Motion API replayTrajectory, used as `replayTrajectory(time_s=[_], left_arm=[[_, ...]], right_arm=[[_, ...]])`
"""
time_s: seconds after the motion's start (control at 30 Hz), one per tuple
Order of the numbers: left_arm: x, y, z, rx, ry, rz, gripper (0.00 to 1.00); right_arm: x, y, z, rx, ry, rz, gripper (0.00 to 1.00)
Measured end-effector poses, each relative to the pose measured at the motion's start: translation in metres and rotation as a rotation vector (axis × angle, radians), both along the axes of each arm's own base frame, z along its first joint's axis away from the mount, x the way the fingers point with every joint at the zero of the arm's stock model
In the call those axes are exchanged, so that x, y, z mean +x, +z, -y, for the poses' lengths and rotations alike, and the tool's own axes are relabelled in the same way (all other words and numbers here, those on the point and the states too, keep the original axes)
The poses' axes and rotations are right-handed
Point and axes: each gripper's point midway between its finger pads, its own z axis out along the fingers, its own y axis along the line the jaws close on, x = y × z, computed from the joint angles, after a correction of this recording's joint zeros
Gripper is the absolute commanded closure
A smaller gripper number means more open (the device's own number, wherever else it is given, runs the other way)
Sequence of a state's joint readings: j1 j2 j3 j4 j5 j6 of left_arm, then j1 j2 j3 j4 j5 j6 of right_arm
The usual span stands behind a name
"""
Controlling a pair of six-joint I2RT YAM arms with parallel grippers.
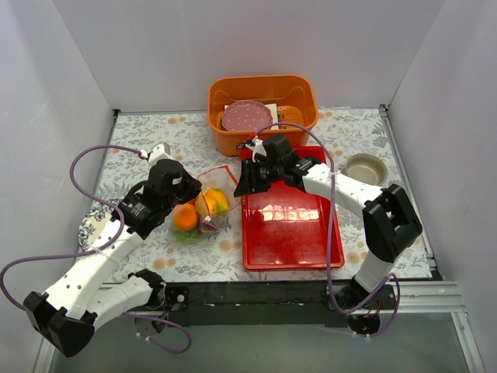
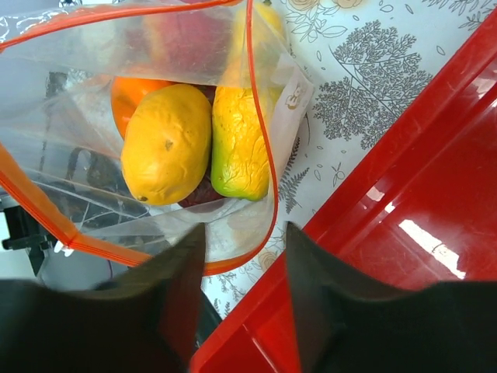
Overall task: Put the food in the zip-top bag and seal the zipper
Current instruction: Place the fake fruit in the zipper food storage bag, then adjust the zipper food storage bag at the center of the board.
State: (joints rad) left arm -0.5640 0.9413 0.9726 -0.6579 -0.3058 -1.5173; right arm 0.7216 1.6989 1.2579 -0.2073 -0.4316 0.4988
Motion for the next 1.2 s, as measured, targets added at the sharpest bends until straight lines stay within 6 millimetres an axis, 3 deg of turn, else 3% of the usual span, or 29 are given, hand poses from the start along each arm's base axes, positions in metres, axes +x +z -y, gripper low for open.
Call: replayTrajectory(time_s=[0.1, 0.17, 0.37, 0.63, 0.97, 1.2], left_arm=[[0.0, 0.0, 0.0, 0.001, -0.004, 0.0, 0.99], [0.0, 0.0, 0.001, 0.0, -0.004, 0.0, 0.99], [0.0, -0.004, 0.002, -0.003, -0.011, -0.004, 0.99], [0.002, -0.014, 0.014, -0.01, -0.065, -0.013, 0.99], [-0.002, -0.044, 0.059, -0.04, -0.305, -0.11, 0.96], [-0.011, -0.049, 0.085, -0.087, -0.47, -0.136, 0.9]], right_arm=[[-0.001, -0.004, -0.001, -0.002, 0.009, -0.011, 0.64], [-0.003, -0.007, 0.0, -0.007, 0.009, -0.018, 0.78], [-0.004, -0.008, 0.0, -0.008, 0.015, -0.022, 0.98], [-0.003, -0.009, 0.005, -0.017, -0.006, -0.005, 0.99], [-0.009, -0.017, 0.011, 0.012, -0.049, -0.011, 0.99], [-0.011, -0.022, 0.019, 0.003, -0.093, -0.012, 0.99]])
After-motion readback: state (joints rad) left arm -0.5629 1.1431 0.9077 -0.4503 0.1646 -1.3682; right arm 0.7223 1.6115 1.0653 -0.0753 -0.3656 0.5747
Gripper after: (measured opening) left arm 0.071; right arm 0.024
